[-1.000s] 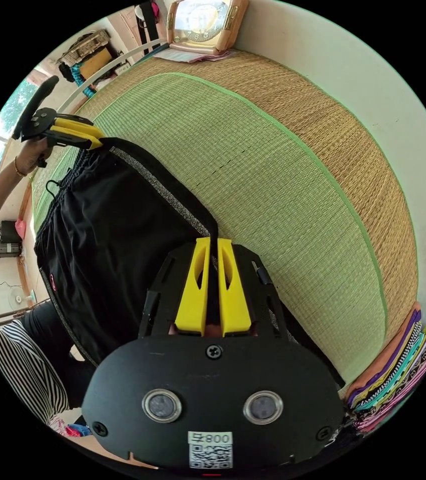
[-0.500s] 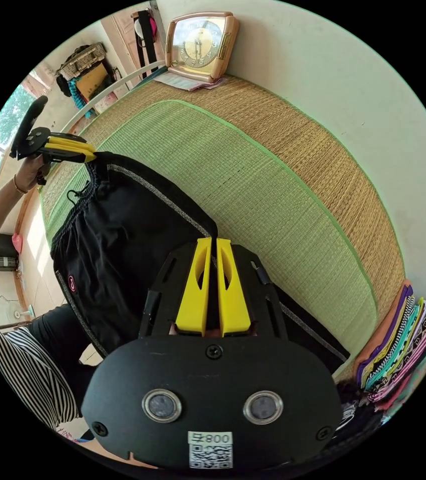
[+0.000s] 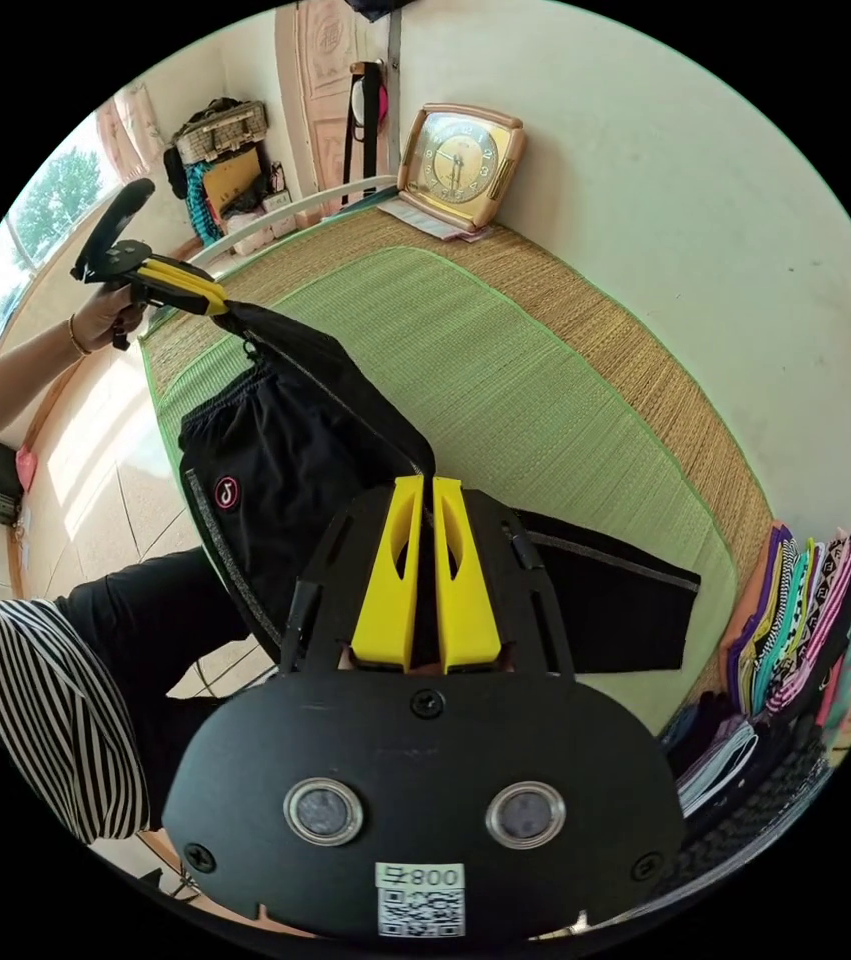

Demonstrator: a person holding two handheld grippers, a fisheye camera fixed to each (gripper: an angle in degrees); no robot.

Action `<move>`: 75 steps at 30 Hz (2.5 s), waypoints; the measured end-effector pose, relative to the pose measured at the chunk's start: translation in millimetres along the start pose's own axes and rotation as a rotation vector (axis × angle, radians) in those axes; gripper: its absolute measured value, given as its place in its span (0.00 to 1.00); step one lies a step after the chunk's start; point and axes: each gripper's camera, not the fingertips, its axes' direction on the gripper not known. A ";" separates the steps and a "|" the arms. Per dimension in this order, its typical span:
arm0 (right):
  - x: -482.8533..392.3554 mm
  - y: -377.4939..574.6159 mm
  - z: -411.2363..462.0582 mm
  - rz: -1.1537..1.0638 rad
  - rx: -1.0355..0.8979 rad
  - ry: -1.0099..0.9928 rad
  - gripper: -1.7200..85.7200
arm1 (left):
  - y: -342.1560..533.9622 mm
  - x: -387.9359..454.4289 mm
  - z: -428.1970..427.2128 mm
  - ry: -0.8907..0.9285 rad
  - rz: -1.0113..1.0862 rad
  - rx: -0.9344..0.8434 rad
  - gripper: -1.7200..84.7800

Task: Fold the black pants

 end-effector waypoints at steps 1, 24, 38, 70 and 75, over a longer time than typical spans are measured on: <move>-12.4 12.5 2.6 -0.004 -0.010 0.000 0.03 | 11.9 4.4 2.2 0.011 0.001 -0.010 0.04; -99.3 100.2 83.7 -0.027 -0.176 -0.095 0.03 | 130.7 18.0 62.4 0.005 0.001 -0.215 0.04; -88.5 112.5 127.2 -0.021 -0.221 -0.153 0.04 | 164.1 0.4 112.4 0.005 -0.011 -0.275 0.04; 4.9 141.7 173.3 0.185 -0.149 -0.406 0.06 | 216.6 -51.8 206.7 0.130 -0.198 -0.059 0.06; 37.4 155.4 162.0 0.313 -0.071 -0.501 0.07 | 188.2 -25.0 255.4 0.329 -0.100 -0.015 0.08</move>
